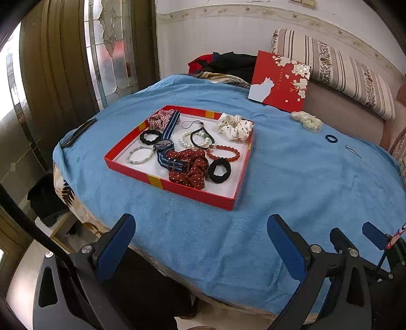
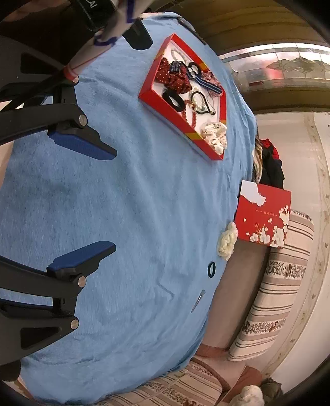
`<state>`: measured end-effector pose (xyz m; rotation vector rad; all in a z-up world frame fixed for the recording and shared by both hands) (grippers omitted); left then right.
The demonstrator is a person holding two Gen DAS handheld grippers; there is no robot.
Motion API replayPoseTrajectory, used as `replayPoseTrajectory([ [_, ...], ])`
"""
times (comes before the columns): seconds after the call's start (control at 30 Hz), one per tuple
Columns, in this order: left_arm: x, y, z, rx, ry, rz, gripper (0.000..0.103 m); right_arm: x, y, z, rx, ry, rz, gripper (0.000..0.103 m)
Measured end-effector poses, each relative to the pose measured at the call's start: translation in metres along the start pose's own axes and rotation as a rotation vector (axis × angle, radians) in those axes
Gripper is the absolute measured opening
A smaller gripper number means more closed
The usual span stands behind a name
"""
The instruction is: Organize jewelry
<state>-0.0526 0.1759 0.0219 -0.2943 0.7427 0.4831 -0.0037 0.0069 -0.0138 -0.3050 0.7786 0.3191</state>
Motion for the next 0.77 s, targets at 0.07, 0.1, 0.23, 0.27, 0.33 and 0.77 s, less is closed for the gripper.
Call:
replayPoseTrajectory([
  [0.07, 0.002, 0.003, -0.001, -0.007, 0.007, -0.001, 0.103, 0.001, 0.004, 0.000, -0.009, 0.004, 0.001, 0.071],
  [0.1, 0.003, 0.004, -0.001, -0.010, 0.011, -0.003, 0.103, 0.001, 0.005, 0.000, -0.012, 0.006, 0.000, 0.071],
  [0.23, 0.008, 0.010, -0.002, -0.022, 0.027, -0.009, 0.103, 0.003, 0.009, 0.002, -0.020, 0.012, -0.001, 0.071],
  [0.27, 0.010, 0.011, -0.002, -0.026, 0.030, -0.010, 0.103, 0.003, 0.009, 0.004, -0.019, 0.013, 0.001, 0.071],
  [0.33, 0.012, 0.016, -0.001, -0.037, 0.035, -0.009, 0.103, 0.003, 0.011, 0.010, -0.021, 0.011, 0.007, 0.071],
  [0.77, 0.016, 0.039, 0.021, -0.141, 0.043, 0.010, 0.103, 0.004, 0.020, 0.026, -0.046, -0.010, 0.056, 0.075],
])
Point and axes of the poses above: each gripper's, at about its wrist camera, not at the fingertips, and x roughly the way its jaws point, y to its left, z to its top, the point moved 4 cm from there along x, roughly the way its jaws point, and after that the axes turned 8 degrees about -x, right-handed, at the moved point
